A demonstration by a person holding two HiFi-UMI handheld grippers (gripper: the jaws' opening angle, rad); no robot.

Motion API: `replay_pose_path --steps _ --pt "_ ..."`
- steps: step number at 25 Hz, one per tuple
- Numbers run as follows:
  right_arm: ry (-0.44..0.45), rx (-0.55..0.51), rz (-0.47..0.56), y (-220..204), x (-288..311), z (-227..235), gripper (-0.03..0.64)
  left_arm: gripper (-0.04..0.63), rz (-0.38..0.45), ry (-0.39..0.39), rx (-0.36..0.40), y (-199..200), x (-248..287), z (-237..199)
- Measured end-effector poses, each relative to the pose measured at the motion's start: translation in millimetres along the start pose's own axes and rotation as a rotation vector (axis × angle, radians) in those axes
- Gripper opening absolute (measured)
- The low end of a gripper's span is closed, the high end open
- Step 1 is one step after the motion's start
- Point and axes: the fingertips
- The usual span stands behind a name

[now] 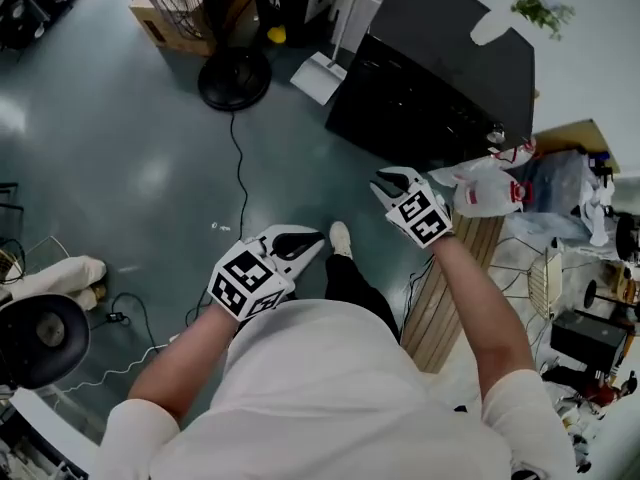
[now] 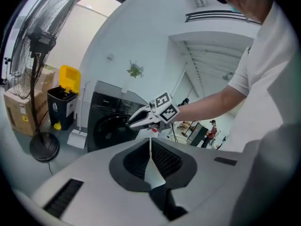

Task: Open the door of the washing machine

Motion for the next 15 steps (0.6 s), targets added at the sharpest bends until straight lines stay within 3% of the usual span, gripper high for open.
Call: replay_pose_path --steps 8,15 --pt "0.077 -0.247 -0.176 -24 90 115 0.112 0.023 0.059 0.144 -0.126 36 46 -27" --pt "0.054 -0.361 -0.301 -41 169 192 0.13 0.023 0.073 0.19 -0.199 49 94 -38"
Point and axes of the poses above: the fingertips, and each gripper's own axes: x forward along the fingers, z to its right, y out of its top
